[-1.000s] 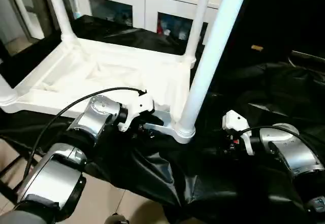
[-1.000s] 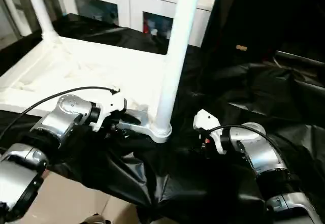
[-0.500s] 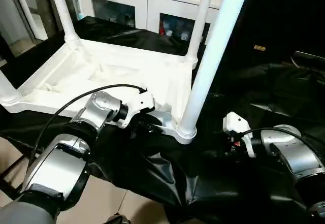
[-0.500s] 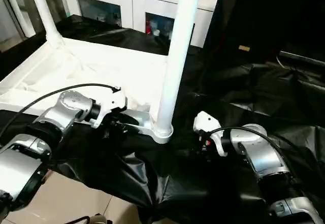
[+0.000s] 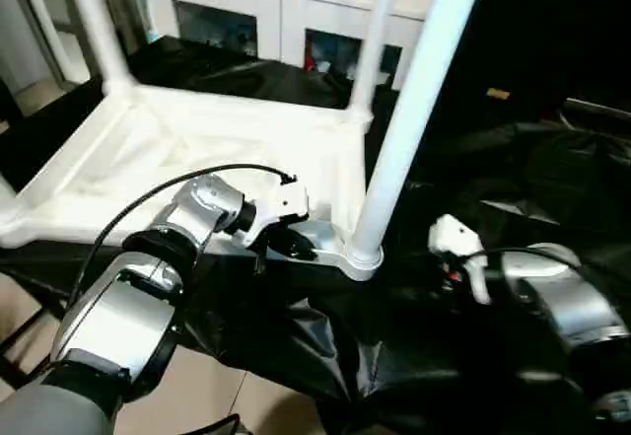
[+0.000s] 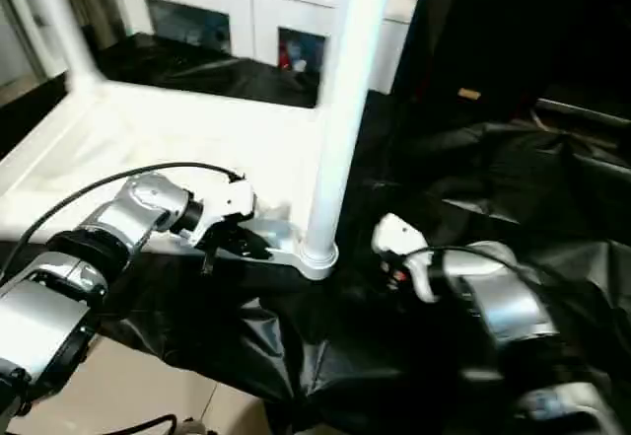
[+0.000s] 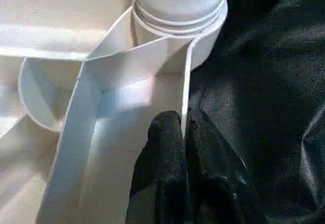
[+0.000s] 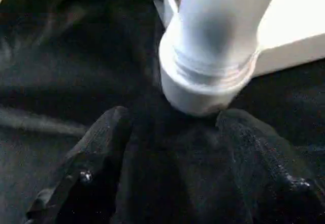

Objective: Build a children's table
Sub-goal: Rotate leg to tighten

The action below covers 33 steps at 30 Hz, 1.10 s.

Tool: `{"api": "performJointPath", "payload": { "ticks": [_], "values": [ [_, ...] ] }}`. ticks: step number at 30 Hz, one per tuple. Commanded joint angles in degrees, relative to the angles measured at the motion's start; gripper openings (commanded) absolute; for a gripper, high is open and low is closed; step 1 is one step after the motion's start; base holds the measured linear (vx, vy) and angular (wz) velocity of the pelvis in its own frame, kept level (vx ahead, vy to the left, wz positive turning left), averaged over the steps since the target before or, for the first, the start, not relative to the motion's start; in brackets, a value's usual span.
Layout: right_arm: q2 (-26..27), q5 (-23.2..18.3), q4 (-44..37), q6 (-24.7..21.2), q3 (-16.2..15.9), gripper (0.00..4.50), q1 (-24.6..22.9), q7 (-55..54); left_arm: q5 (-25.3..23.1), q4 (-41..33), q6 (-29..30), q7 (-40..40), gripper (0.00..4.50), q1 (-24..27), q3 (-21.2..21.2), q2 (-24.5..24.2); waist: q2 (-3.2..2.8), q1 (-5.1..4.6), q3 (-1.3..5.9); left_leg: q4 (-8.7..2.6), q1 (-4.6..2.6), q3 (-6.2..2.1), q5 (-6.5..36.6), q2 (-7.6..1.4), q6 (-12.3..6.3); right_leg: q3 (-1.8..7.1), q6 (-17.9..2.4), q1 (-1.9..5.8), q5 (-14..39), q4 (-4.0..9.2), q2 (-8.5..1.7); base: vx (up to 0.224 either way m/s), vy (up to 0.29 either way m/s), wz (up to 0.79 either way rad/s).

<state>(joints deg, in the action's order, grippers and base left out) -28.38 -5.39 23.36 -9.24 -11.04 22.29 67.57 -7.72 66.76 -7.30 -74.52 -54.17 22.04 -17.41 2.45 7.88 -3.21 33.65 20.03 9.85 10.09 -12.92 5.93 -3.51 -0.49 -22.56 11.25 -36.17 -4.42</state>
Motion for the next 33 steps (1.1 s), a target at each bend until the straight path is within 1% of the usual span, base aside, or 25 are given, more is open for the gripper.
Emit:
{"api": "performJointPath", "payload": {
  "ticks": [1,3,5,6,7,8,9,10,12,13,14,15,16,17,18,20,21,22,23,24,27,28,30,31,33],
  "values": [
    [0.54,-1.59,0.8,-0.62,2.51,3.48,1.14,-2.14,-1.63,1.48,4.91,2.72,0.01,3.56,-0.1,-0.31,0.25,0.29,3.34,-3.98,-0.22,0.11,14.33,-0.3,-1.18,2.17,-12.54,2.99,14.0,5.09,-3.74,0.0,0.0,0.0],
    [1.27,-2.19,1.09,-1.14,3.19,3.66,1.4,-3.0,-0.62,0.33,6.25,3.67,0.0,4.45,-1.21,-0.09,-0.02,0.29,3.39,-4.05,-0.4,0.04,15.03,-0.41,-0.94,2.22,-12.26,2.85,15.48,5.24,-3.79,0.0,0.0,0.0],
    [1.27,-2.19,1.09,-1.14,3.19,3.79,1.4,-3.0,-0.62,0.33,6.25,3.67,0.0,4.45,-1.21,-0.09,-0.1,0.27,3.45,-4.11,-0.39,0.02,15.05,-0.37,-0.9,2.25,-11.85,2.8,15.44,5.28,-3.68,0.0,0.0,0.0],
    [2.28,-2.41,1.18,-0.43,3.31,3.88,1.57,-3.86,0.72,-3.74,7.36,5.41,0.0,7.04,-2.39,-0.02,0.65,0.17,3.43,-4.15,-0.28,0.03,14.89,-0.48,-0.87,2.24,-11.88,2.87,15.11,5.15,-3.73,0.0,0.0,0.0],
    [2.28,-2.41,1.18,-0.43,3.31,3.95,1.57,-3.86,0.72,-3.74,7.36,5.41,0.0,7.04,-2.39,-0.02,0.36,0.09,3.39,-4.24,-0.02,-0.08,14.42,-0.4,-1.05,2.18,-11.83,2.94,14.79,5.04,-3.76,0.0,0.0,0.0],
    [3.34,-2.15,1.27,1.12,3.17,4.02,1.71,-5.02,1.68,-8.25,8.52,6.47,0.0,9.75,-3.02,0.0,0.19,0.14,3.51,-4.19,-0.28,-0.01,14.58,-0.43,-1.06,2.19,-11.81,2.78,14.87,5.14,-3.84,0.0,0.0,0.0],
    [3.98,-1.62,1.69,2.49,3.12,4.1,1.91,-6.23,2.2,-10.73,9.45,6.66,0.0,11.14,-3.34,0.01,0.14,-0.12,3.51,-4.28,-0.19,-0.08,14.76,-0.64,-0.83,2.22,-12.08,2.71,14.4,5.0,-3.93,0.0,0.0,0.0],
    [4.57,-1.29,2.22,3.18,3.18,4.1,2.19,-7.32,2.51,-12.66,10.2,6.86,0.0,12.2,-3.54,-0.01,0.07,-0.26,3.59,-4.25,-0.28,0.03,14.52,-0.55,-0.75,2.2,-12.29,2.56,13.83,5.02,-3.79,0.0,0.0,0.0],
    [5.49,-1.07,3.11,3.45,3.38,4.1,2.7,-8.86,2.64,-15.53,11.32,7.33,0.0,13.74,-3.81,-0.07,-0.04,-0.41,3.72,-4.29,-0.26,0.06,13.76,-0.61,-0.64,2.22,-12.59,2.56,11.68,4.77,-3.58,0.0,0.0,0.0],
    [6.13,-1.04,3.45,4.08,3.36,4.1,2.97,-9.46,2.32,-17.15,11.91,7.52,0.0,14.67,-3.72,-0.25,0.67,-0.56,3.62,-4.27,-0.16,0.19,13.68,-0.48,-0.93,2.19,-12.43,2.57,11.8,4.88,-3.43,0.0,0.0,0.0],
    [6.94,-1.21,3.98,4.19,3.54,4.1,3.4,-10.4,1.78,-18.71,12.26,7.94,0.0,15.59,-3.56,-0.45,0.26,-0.55,3.61,-4.37,-0.12,0.08,13.68,-0.55,-0.88,2.22,-12.22,2.55,12.42,4.72,-3.7,0.0,0.0,0.0],
    [7.69,-1.66,4.35,4.19,3.79,4.1,3.76,-10.79,1.52,-19.71,12.24,8.21,0.0,16.23,-3.51,-0.53,0.17,-0.68,3.5,-4.44,-0.08,0.08,14.03,-0.51,-0.86,2.21,-11.89,2.49,13.29,4.9,-3.66,0.0,0.0,0.0],
    [8.68,-2.06,4.9,4.28,4.07,4.1,4.32,-11.32,1.94,-21.64,12.43,8.3,0.0,17.28,-3.74,-0.58,0.79,-0.85,3.5,-4.46,-0.18,0.14,14.75,-0.55,-0.89,2.26,-11.04,2.46,15.03,5.15,-3.69,0.0,0.0,0.0],
    [8.85,-2.12,5.04,4.22,4.13,4.1,4.44,-11.44,2.06,-21.89,12.39,8.32,0.0,17.43,-3.82,-0.56,0.51,-0.77,3.48,-4.51,-0.1,0.04,14.54,-0.53,-0.88,2.27,-10.97,2.45,15.26,5.02,-3.8,0.0,0.0,0.0],
    [9.25,-1.94,5.81,4.12,4.07,4.1,4.95,-11.93,2.4,-23.59,12.8,8.52,0.0,18.22,-4.06,-0.66,0.27,-0.89,3.48,-4.58,-0.23,0.08,14.76,-0.54,-0.78,2.29,-10.59,2.26,15.87,5.22,-3.72,0.0,0.0,0.0],
    [9.54,-1.29,6.84,4.48,3.77,4.1,5.49,-12.69,2.5,-24.98,13.15,8.44,0.0,18.86,-4.03,-0.88,0.32,-1.1,3.64,-4.55,-0.19,0.06,14.02,-0.55,-0.55,2.3,-10.73,2.34,14.37,5.02,-3.67,0.0,0.0,0.0],
    [9.54,-1.29,6.84,4.48,3.77,3.94,5.49,-12.69,2.5,-24.98,13.15,8.44,0.0,18.86,-4.03,-0.88,0.35,-1.26,3.58,-4.58,-0.06,0.08,13.61,-0.47,-0.63,2.31,-10.83,2.38,13.68,4.97,-3.6,0.0,0.0,0.0],
    [9.71,-0.84,7.65,4.86,3.52,3.84,5.88,-13.28,2.53,-26.47,13.8,8.48,0.0,19.49,-3.94,-1.14,0.22,-1.19,3.73,-4.5,-0.15,0.13,12.87,-0.51,-0.66,2.32,-11.07,2.42,12.08,4.79,-3.64,0.0,0.0,0.0],
    [9.98,0.2,9.56,5.48,2.45,3.84,6.66,-13.27,2.74,-28.27,14.61,8.12,0.0,20.26,-3.86,-1.69,0.56,-1.32,3.79,-4.44,0.03,0.19,11.71,-0.43,-0.92,2.25,-11.43,2.54,10.38,4.54,-3.57,0.0,0.0,0.0],
    [10.13,0.52,10.34,5.78,2.05,3.76,6.97,-13.11,2.83,-28.98,14.96,7.96,0.0,20.54,-3.86,-2.03,0.51,-1.53,3.76,-4.43,0.2,0.27,11.0,-0.27,-1.19,2.22,-11.54,2.57,9.73,4.59,-3.4,0.0,0.0,0.0],
    [10.66,0.62,11.53,6.04,1.8,3.37,7.5,-12.67,2.89,-30.99,16.11,7.64,0.0,21.32,-4.09,-2.75,0.52,-1.54,3.92,-4.25,0.17,0.39,9.6,-0.24,-1.66,2.3,-11.93,2.65,7.56,4.35,-3.42,0.0,0.0,0.0],
    [10.78,0.56,11.73,5.95,1.74,3.37,7.59,-12.5,2.95,-31.28,16.29,7.45,0.0,21.46,-4.15,-2.93,0.49,-1.47,3.94,-4.18,0.12,0.46,9.03,-0.25,-1.97,2.34,-12.23,2.63,6.1,4.23,-3.37,0.0,0.0,0.0],
    [10.84,0.45,12.25,5.97,1.59,3.17,7.81,-12.37,3.02,-31.85,16.73,7.3,0.0,21.71,-4.17,-3.14,0.48,-1.62,3.9,-4.21,0.14,0.47,9.11,-0.22,-2.12,2.29,-12.54,2.68,5.43,4.18,-3.28,0.0,0.0,0.0],
    [10.89,0.45,12.61,6.04,1.54,3.17,7.95,-12.27,3.05,-32.2,17.0,7.29,0.0,21.87,-4.16,-3.23,0.48,-1.66,3.89,-4.23,0.17,0.46,9.15,-0.23,-2.11,2.29,-12.56,2.71,5.39,4.16,-3.29,0.0,0.0,0.0],
    [11.2,0.37,13.51,6.37,1.63,2.92,8.3,-12.29,3.31,-32.57,17.46,7.28,0.0,22.09,-4.33,-3.34,0.43,-1.86,3.82,-4.32,0.13,0.45,10.08,-0.25,-1.92,2.25,-12.49,2.65,6.73,4.3,-3.34,0.0,0.0,0.0]
  ]
}}
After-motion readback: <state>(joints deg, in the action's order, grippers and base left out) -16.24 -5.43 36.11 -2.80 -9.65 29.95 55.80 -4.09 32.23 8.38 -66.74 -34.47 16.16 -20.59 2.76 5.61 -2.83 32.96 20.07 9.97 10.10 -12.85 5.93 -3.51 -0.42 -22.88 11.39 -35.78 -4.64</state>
